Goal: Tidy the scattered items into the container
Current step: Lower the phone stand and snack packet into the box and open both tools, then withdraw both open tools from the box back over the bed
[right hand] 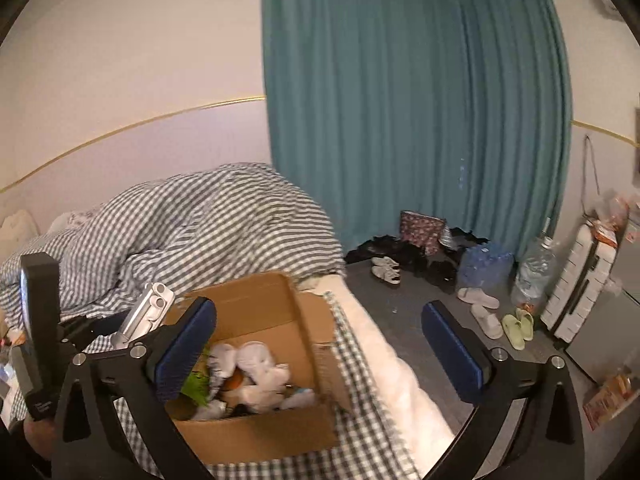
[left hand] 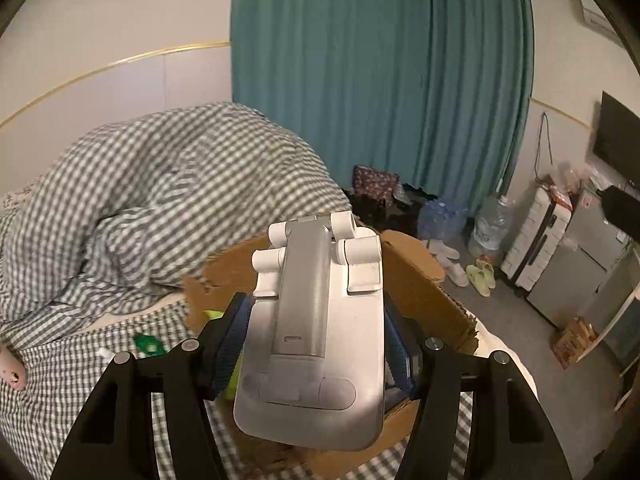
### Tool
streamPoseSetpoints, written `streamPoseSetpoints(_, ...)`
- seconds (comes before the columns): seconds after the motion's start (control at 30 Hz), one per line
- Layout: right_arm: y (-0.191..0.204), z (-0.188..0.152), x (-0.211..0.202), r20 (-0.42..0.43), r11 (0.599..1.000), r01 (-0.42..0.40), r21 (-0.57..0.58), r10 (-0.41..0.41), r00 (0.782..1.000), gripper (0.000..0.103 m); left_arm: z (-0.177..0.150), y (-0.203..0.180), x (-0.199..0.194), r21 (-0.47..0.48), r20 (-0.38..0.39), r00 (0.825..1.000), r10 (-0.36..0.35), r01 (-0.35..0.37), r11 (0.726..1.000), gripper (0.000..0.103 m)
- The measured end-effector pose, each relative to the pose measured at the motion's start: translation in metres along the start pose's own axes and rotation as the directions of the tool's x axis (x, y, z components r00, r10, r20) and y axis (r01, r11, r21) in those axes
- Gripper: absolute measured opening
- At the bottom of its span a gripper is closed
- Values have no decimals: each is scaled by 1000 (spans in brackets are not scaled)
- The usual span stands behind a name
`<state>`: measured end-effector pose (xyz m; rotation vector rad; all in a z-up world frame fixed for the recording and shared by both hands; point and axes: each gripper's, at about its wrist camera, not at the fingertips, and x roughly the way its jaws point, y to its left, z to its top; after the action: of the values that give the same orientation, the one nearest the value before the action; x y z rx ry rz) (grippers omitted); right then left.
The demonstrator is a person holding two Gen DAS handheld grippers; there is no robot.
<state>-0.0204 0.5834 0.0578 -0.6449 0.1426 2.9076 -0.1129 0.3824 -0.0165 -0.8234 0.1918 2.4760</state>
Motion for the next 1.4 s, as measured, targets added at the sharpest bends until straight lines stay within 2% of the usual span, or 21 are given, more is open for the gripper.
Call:
streamPoseSetpoints(0.2, -38, -8, 12, -20, 998, 33, 49, -32, 999, 103, 0, -24, 40, 20, -47, 999, -3, 4, 1000, 63)
streamPoseSetpoints(0.43, -64, -21, 30, -53, 996, 44, 77, -40, 998, 103, -11, -33, 81, 17, -125, 992, 13, -11, 1000, 64)
streamPoseSetpoints(0.63, -67, -27, 41, -75, 995, 43, 89, -36, 997, 103, -11, -33, 86, 17, -124, 992, 35, -33, 999, 64)
streamPoseSetpoints(0.73, -62, -28, 39, -75, 996, 32, 86, -26, 997, 103, -9, -32, 80, 26, -114, 992, 51, -48, 999, 72)
streamPoseSetpoints(0.8, -57, -27, 38, -74, 997, 27, 78, -22, 997, 103, -7, -30, 72, 29, -97, 993, 61, -59, 998, 87)
streamPoseSetpoints(0.9, -48, -24, 35, -70, 997, 16, 70, -11, 998, 103, -3, -25, 56, 28, -72, 994, 77, -76, 997, 92)
streamPoseSetpoints(0.97, -39, -21, 30, -63, 998, 7, 64, -3, 998, 103, -2, -20, 45, 27, -60, 994, 88, -86, 996, 99)
streamPoseSetpoints(1.17, -6, -11, 15, -38, 999, -20, 31, 21, 999, 103, 3, 4, 3, 14, -2, 992, 128, -128, 992, 103)
streamPoseSetpoints(1.4, 50, -1, 1, -18, 998, -63, -13, 63, 998, 103, 1, 52, -47, -35, 46, 981, 187, -186, 982, 103)
